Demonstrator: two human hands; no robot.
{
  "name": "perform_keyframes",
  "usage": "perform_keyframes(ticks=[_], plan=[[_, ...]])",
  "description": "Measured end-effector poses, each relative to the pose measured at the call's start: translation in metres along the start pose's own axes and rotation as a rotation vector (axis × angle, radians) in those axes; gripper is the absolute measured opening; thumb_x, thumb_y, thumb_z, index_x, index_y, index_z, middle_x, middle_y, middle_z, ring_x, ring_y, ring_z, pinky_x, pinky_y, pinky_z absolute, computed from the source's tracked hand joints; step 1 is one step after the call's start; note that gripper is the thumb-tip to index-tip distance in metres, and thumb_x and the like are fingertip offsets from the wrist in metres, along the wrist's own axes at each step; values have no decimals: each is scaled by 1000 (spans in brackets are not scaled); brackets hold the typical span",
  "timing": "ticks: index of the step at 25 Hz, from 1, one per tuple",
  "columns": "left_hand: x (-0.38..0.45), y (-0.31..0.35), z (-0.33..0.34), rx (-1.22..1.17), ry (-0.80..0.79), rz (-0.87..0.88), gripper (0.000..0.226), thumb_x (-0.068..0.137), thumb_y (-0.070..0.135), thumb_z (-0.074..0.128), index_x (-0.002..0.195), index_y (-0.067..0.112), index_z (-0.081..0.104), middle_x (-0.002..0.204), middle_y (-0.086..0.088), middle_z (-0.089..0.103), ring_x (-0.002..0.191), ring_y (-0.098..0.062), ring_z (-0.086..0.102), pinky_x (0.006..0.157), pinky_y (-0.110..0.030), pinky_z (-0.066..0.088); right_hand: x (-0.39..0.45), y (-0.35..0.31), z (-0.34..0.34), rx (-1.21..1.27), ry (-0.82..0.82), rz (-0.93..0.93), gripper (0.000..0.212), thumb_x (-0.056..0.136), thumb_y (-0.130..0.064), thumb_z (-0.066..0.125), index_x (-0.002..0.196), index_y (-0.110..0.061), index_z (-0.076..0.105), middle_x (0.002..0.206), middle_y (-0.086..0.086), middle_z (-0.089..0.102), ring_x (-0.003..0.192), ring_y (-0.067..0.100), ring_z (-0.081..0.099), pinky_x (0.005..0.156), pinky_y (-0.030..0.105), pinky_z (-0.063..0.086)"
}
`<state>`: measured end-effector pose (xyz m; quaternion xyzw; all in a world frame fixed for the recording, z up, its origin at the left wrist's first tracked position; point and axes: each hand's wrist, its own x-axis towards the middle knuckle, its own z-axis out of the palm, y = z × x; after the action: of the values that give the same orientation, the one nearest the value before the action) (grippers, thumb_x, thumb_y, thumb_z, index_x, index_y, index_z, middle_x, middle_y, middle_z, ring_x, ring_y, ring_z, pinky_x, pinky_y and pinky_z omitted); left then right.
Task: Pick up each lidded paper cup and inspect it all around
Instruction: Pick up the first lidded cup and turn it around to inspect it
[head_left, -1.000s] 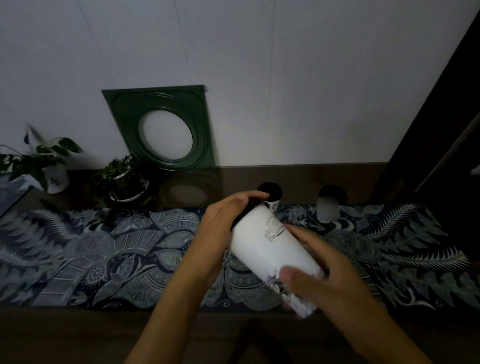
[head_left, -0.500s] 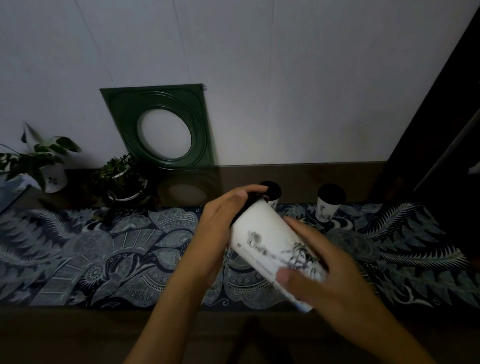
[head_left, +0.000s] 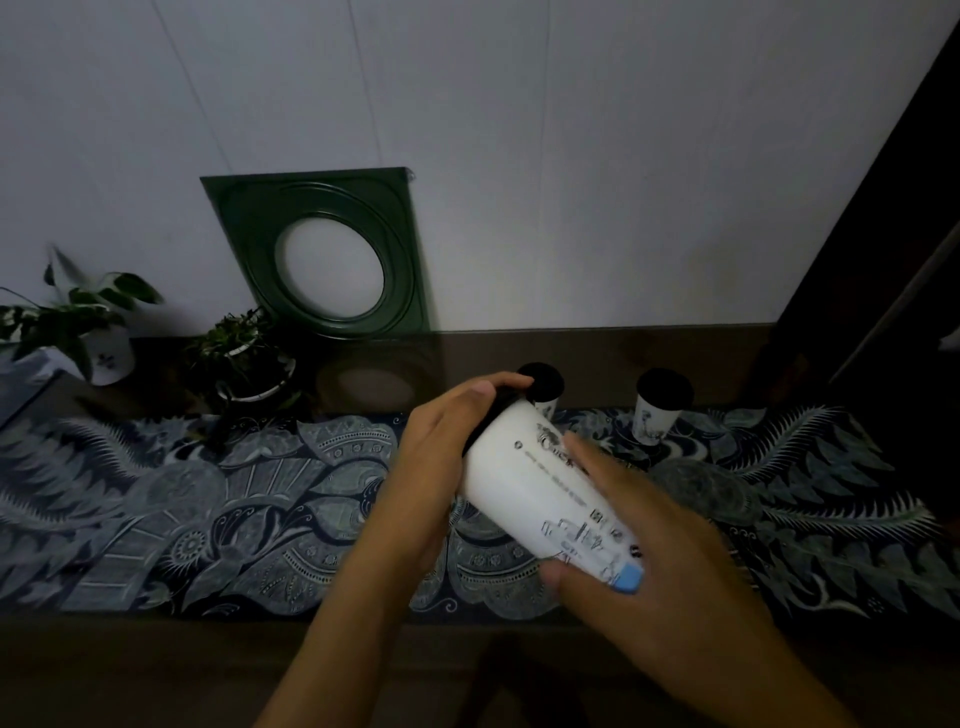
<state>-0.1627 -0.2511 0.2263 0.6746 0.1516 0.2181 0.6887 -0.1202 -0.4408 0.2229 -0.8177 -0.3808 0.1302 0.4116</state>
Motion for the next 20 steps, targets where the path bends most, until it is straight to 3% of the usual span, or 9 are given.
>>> perform_keyframes(ticks=[3, 4, 6, 8, 11, 13, 15, 18, 20], plan=[[-2, 0, -2, -49, -19, 38, 41, 94, 35, 45, 110, 11, 74, 114, -9, 76, 108, -28, 69, 93, -40, 54, 1, -3, -3, 864, -95, 284, 60, 57, -45, 83, 112, -55, 62, 106, 0, 75, 65, 19, 72, 49, 30, 56], [-2, 0, -2, -65, -16, 41, 42, 93, 33, 45, 110, 8, 74, 114, -11, 75, 110, -30, 68, 95, -42, 53, 0, -6, -4, 1021, -120, 377, 54, 58, -41, 83, 109, -47, 67, 97, 9, 76, 54, 27, 67, 42, 31, 52], [-1, -2, -2, -77, 2, 28, 41, 92, 30, 45, 109, 4, 74, 112, -14, 75, 109, -32, 68, 95, -43, 52, 0, -8, -5, 1047, -172, 405, 52, 61, -41, 77, 112, -43, 66, 95, 11, 76, 53, 28, 66, 42, 30, 50], [1, -3, -2, -52, 33, 6, 39, 91, 27, 46, 105, 6, 75, 109, -11, 77, 106, -30, 69, 90, -40, 54, 0, -7, -3, 683, -138, 274, 71, 64, -49, 76, 130, -50, 49, 114, -10, 71, 76, 14, 72, 57, 25, 57], [2, -5, 0, 22, 50, -24, 36, 89, 30, 48, 100, 14, 78, 105, -3, 78, 102, -24, 70, 87, -40, 54, 2, 6, 5, -350, 15, -103, 93, 66, -71, 56, 146, -51, 13, 132, -25, 40, 101, 7, 62, 75, 28, 59], [2, -4, 0, 26, 33, -18, 37, 89, 34, 48, 102, 17, 78, 107, -1, 78, 103, -22, 71, 90, -38, 54, 1, 9, 8, -386, 53, -147, 92, 66, -71, 53, 146, -55, 9, 128, -30, 36, 101, 5, 61, 77, 26, 57], [0, -3, -2, -19, 10, 16, 40, 93, 34, 45, 109, 15, 76, 111, -5, 77, 106, -24, 71, 92, -37, 54, -1, 1, 5, 72, -14, 30, 90, 60, -64, 65, 138, -65, 21, 128, -35, 48, 101, 0, 64, 76, 21, 56], [-3, 0, -4, -92, -35, 43, 43, 95, 33, 44, 114, 9, 73, 115, -13, 75, 110, -30, 69, 95, -42, 54, -1, -3, -2, 978, -159, 320, 78, 49, -47, 87, 123, -47, 60, 107, 3, 76, 66, 23, 73, 48, 31, 55], [-2, -1, -4, -104, -26, 30, 42, 93, 32, 45, 112, 8, 74, 114, -13, 75, 109, -31, 69, 95, -44, 54, -1, -4, -3, 1098, -181, 395, 70, 52, -43, 88, 118, -40, 65, 102, 13, 76, 58, 30, 69, 44, 32, 52]])
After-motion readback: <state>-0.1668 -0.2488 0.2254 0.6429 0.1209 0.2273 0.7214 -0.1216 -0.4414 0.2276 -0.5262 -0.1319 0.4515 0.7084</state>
